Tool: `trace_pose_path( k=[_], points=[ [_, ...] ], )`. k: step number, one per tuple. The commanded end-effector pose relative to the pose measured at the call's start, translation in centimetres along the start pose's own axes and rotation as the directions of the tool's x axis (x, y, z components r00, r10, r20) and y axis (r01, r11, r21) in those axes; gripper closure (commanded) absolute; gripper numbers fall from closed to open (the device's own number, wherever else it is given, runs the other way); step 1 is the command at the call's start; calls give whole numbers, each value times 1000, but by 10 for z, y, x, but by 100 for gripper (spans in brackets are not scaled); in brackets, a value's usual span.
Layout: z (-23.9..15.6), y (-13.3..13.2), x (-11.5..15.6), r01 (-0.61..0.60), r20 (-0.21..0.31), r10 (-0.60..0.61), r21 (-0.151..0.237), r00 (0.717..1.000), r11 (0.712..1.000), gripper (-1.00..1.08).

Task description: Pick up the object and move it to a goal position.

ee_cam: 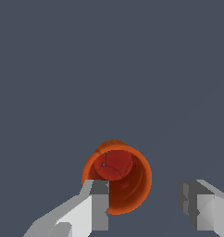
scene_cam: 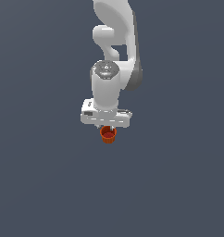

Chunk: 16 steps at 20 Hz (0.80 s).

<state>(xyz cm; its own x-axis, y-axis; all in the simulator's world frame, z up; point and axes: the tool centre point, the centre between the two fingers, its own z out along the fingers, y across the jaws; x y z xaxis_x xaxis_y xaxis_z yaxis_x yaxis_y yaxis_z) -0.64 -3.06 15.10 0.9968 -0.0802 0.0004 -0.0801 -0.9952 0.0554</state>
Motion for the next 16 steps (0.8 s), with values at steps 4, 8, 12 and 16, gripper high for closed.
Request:
trace_pose_path(
  k=[4,8,12,16],
  points=[
    [10,-2,0,-74,-22,74,-32,997,997,-20],
    [19,-4,-1,-144,-50,141,-58,989,988,-20],
    [28,-6,-1,-213,-83,206,-79,975,974,-20],
    [35,-9,-2,-280,-120,268,-93,956,956,-20]
  ],
)
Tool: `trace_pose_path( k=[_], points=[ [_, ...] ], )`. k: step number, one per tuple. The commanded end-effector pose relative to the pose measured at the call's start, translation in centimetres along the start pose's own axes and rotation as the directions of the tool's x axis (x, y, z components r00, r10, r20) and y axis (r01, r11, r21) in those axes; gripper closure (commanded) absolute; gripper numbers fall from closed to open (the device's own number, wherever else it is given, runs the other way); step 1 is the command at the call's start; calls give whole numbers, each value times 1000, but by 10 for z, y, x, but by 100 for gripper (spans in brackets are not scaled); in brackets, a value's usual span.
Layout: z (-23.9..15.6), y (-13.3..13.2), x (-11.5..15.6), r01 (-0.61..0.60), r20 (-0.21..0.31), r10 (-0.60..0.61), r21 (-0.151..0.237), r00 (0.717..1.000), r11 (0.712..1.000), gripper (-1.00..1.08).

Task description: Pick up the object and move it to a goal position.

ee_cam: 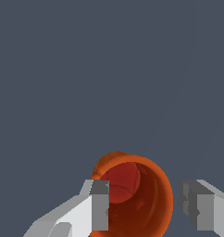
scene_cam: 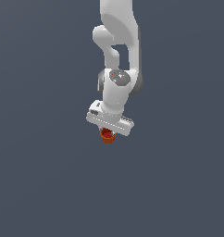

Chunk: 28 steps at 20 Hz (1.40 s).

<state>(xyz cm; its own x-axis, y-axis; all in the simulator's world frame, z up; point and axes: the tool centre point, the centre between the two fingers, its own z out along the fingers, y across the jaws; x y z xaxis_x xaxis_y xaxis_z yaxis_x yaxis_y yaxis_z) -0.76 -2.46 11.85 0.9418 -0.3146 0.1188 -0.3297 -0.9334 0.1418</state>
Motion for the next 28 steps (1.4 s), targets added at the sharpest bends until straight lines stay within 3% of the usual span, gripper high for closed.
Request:
trace_pose_path(
  k=[1,14,28],
  points=[
    [4,-2,-1,-43,-21,43,-12,999,999,-20],
    [18,-12,-7,-250,-146,244,-28,959,968,-20],
    [20,-25,-12,-437,-273,431,43,860,899,-20]
  ],
)
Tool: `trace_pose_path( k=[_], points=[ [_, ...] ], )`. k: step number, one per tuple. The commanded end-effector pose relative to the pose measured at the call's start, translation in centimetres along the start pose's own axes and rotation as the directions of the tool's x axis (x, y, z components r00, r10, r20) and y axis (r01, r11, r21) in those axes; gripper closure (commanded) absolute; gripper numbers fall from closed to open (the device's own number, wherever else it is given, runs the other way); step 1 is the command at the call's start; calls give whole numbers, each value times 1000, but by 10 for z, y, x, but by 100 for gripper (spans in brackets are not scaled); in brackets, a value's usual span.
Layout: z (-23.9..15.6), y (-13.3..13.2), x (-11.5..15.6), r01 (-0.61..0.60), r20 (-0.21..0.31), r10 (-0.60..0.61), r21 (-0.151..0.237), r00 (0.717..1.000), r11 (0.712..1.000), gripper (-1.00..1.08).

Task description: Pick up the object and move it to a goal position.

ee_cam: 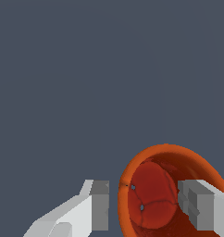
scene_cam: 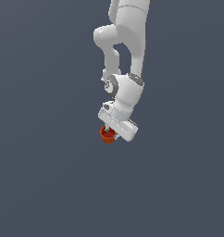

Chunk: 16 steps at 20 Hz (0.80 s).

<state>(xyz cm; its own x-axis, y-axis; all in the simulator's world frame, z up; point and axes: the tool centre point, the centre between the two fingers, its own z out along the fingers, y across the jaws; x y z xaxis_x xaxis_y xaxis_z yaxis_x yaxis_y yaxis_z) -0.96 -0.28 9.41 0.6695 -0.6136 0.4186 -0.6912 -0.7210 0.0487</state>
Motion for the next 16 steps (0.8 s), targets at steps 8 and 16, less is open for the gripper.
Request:
trace_pose_path(
  k=[8,16],
  points=[
    [-5,-6,-5,-105,-59,107,39,992,994,-20],
    [-7,-9,-7,-139,-75,143,56,987,989,-20]
  ],
)
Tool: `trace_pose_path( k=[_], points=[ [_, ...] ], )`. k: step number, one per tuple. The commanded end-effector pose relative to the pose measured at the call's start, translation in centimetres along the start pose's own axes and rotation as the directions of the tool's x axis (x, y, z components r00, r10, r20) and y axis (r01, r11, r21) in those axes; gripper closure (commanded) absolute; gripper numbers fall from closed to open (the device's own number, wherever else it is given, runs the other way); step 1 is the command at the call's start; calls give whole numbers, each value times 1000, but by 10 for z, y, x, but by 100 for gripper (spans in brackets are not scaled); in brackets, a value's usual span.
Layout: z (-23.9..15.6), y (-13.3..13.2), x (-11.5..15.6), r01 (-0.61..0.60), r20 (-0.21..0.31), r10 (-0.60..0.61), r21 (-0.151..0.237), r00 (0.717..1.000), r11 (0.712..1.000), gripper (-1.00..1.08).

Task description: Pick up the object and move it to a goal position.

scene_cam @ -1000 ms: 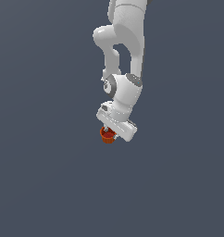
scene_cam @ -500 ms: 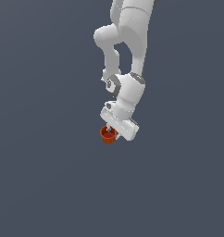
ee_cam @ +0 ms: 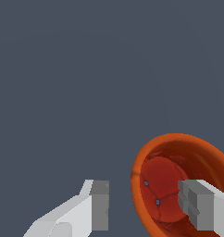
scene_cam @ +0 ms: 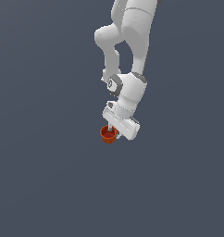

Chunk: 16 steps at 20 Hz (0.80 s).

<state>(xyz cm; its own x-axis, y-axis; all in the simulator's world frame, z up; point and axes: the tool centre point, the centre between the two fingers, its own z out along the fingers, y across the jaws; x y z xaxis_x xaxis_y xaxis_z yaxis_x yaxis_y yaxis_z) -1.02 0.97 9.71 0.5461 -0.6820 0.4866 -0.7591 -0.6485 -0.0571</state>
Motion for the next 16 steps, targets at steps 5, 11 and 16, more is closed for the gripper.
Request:
trace_pose_path(
  k=[5,11,16],
  points=[
    [1,0,0,-4,-2,4,2,1000,1000,-20],
    [18,0,-1,-6,-1,6,2,1000,1000,-20],
    [29,0,0,-7,-2,7,3,1000,1000,-20]
  ],
)
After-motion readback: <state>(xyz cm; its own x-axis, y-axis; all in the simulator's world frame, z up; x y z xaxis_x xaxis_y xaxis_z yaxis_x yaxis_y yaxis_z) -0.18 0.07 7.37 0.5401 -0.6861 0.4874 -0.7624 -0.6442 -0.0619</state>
